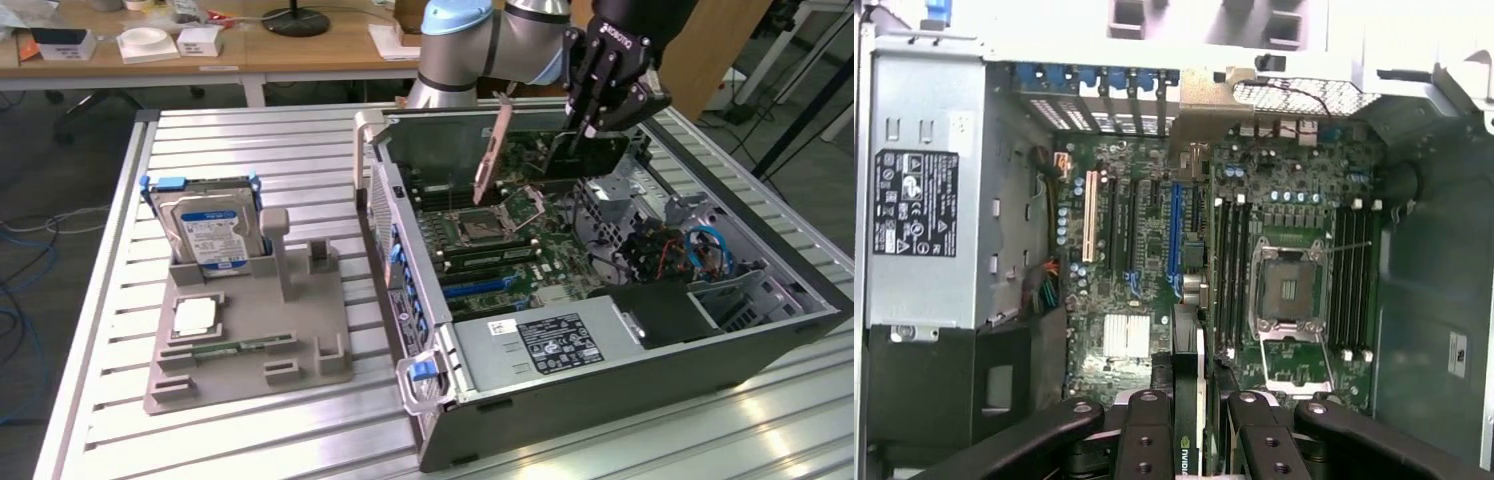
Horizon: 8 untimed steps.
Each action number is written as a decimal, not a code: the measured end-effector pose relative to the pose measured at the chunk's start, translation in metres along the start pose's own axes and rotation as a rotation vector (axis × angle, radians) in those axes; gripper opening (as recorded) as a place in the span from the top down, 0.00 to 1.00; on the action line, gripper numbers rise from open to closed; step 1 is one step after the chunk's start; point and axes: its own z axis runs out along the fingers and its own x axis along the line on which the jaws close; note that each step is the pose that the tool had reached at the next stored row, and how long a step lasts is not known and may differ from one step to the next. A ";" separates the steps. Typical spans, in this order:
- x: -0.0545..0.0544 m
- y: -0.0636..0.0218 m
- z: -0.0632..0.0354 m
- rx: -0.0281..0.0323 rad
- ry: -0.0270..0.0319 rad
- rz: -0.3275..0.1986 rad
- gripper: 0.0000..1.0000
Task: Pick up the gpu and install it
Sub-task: 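Insert the gpu into the slot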
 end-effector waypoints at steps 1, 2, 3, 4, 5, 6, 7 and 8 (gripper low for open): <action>0.000 0.0000 0.0000 0.0000 -0.0001 0.001 0.74; 0.000 0.0001 0.0000 0.0000 -0.0001 0.001 0.74; 0.000 0.0001 0.0001 0.0001 -0.0002 0.001 0.74; 0.000 0.0001 0.0000 0.0000 -0.0002 0.001 0.74; 0.000 0.0001 0.0000 0.0001 -0.0002 0.001 0.74; 0.000 0.0003 0.0001 0.0010 -0.0003 0.001 0.74; 0.000 0.0006 0.0003 0.0046 -0.0003 0.002 0.74; 0.000 0.0006 0.0007 0.0130 0.0004 0.003 0.74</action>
